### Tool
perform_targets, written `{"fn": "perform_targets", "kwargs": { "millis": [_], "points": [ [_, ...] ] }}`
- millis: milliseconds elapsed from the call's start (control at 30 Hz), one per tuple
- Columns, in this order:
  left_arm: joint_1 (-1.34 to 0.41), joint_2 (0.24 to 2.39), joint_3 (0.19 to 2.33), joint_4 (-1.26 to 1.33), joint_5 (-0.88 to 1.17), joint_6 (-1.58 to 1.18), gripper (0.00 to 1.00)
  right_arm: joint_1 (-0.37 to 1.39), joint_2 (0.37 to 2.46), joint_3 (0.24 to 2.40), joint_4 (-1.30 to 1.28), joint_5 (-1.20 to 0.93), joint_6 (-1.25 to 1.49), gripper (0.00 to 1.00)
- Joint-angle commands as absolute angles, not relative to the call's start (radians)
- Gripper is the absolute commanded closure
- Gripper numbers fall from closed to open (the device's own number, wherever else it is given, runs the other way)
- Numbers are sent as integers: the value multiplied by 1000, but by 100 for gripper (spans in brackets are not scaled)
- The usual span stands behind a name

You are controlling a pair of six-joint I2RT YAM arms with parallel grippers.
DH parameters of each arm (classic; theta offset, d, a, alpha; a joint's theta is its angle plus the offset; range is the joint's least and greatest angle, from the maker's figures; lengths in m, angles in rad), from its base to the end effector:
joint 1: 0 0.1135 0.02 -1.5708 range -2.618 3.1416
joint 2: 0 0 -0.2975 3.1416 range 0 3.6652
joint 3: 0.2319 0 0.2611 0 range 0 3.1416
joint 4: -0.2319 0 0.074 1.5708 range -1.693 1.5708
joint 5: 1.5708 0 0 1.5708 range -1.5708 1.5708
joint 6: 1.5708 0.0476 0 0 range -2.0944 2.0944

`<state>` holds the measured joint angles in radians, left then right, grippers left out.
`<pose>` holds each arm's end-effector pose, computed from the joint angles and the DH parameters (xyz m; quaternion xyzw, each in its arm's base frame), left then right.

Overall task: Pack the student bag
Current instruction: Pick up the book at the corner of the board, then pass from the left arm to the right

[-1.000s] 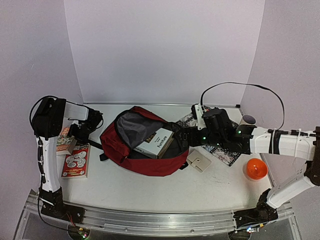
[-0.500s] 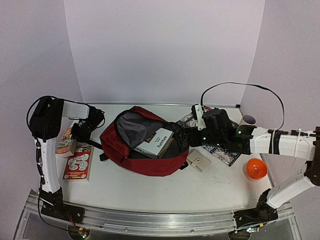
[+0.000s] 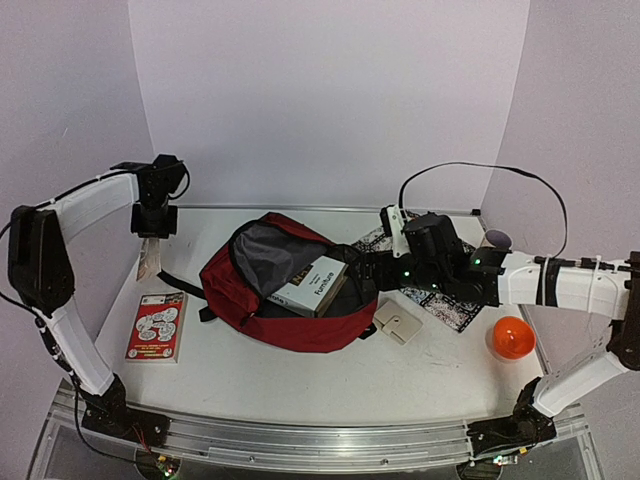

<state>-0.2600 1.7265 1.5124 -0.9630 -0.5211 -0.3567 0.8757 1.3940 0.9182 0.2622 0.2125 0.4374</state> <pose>0.3650 -0.0726 0.3056 -0.0961 0.9440 0.1834 0.2567 0.2247 0.2538 0.3178 -0.1033 0.7700 0.3156 0.5448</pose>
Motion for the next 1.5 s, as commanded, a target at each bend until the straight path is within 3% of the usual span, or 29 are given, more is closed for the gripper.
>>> {"fn": "perform_targets", "kwargs": {
  "millis": [0,367,667,1000,1467],
  "points": [
    [-257,1541,1511,-813,-336,-398,97,876,1416,992,300,155,422,2],
    [-256,1250,1294,-350,170,-607,98,877,1463,1045,463,-69,511,2],
    [-259,1228,1202,-98,411,-829,100,885,1513,1079,563,-140,458,2],
    [-382,1237,1213,-42,375,-960,100,1001,1597,1207,612,72,-42,2],
    [-440,1176,1208,-6,278,-1072,100,1158,1796,1299,945,339,-809,3]
  ]
}}
